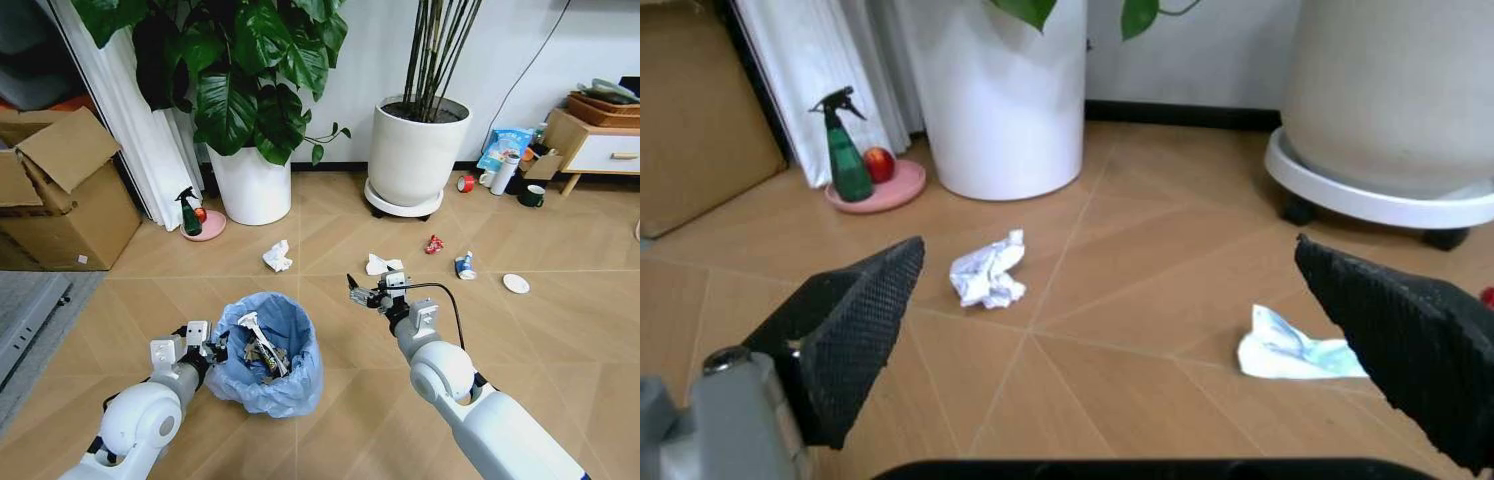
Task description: Pick up the trash bin and place the garbage on the floor into it.
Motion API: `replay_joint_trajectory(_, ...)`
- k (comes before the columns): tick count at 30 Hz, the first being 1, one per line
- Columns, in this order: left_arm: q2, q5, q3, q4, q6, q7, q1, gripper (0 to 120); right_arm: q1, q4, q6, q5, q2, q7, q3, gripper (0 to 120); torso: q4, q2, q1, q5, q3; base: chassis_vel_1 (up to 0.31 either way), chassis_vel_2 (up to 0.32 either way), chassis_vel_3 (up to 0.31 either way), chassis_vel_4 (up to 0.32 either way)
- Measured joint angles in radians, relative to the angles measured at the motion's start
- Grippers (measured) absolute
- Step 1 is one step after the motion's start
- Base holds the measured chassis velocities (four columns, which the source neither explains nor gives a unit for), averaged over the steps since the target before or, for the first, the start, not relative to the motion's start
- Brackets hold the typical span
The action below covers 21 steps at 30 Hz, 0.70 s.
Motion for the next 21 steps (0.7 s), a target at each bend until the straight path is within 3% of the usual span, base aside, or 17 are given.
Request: replay_joint_trajectory(21,-0.006,-0.001,-0.002,-0.005,-0.002,0.001,0.003,0,0.013,-0.030,-0.003,0.005,0.025,0.002,-0.014,100,-0.0002,0.000,0.000,0.0001,0.000,-0.055,0.160,0.051,-0.165)
